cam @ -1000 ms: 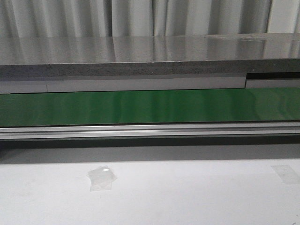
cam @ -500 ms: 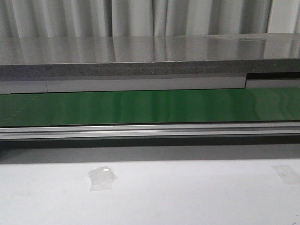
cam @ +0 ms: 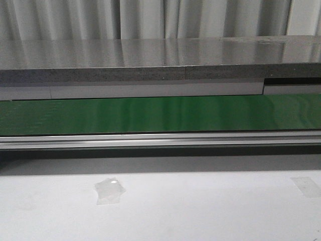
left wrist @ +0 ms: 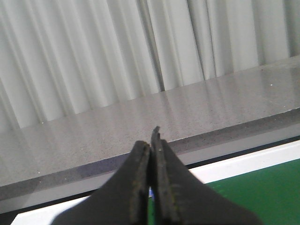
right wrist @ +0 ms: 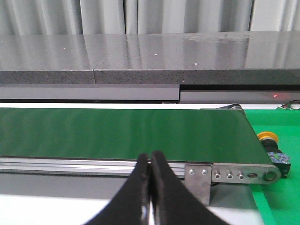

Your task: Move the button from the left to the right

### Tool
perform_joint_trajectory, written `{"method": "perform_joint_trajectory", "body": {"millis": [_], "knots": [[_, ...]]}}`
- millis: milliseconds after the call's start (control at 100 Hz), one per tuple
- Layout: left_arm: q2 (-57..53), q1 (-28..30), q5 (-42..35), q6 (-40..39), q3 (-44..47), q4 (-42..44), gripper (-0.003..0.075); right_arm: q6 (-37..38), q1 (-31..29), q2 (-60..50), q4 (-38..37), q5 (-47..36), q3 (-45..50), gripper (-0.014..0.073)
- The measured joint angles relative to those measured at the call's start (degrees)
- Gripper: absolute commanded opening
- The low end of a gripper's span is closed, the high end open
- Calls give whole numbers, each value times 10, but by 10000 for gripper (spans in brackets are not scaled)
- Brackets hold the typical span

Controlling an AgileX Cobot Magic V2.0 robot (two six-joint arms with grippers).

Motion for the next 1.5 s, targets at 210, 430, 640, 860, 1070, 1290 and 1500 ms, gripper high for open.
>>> {"method": "perform_joint_trajectory", "body": {"millis": [210, 430, 640, 860, 1070, 1290, 1500], "knots": [[-60, 34, 0, -43, 62, 11, -20, 0, 0, 0, 0, 0, 0, -68], [-86, 38, -5, -78, 132, 21, -20, 0, 0, 0, 0, 0, 0, -68], [-86, 39, -24, -108, 162, 29, -20, 0, 0, -1, 0, 0, 1, -68], [-86, 39, -92, -115, 162, 36, -20, 0, 0, -1, 0, 0, 1, -68], [-86, 39, -95, -116, 162, 38, -20, 0, 0, -1, 0, 0, 1, -68], [-86, 39, -95, -117, 162, 33, -20, 0, 0, -1, 0, 0, 1, -68], [-86, 39, -95, -117, 162, 30, -20, 0, 0, -1, 0, 0, 1, -68]]}}
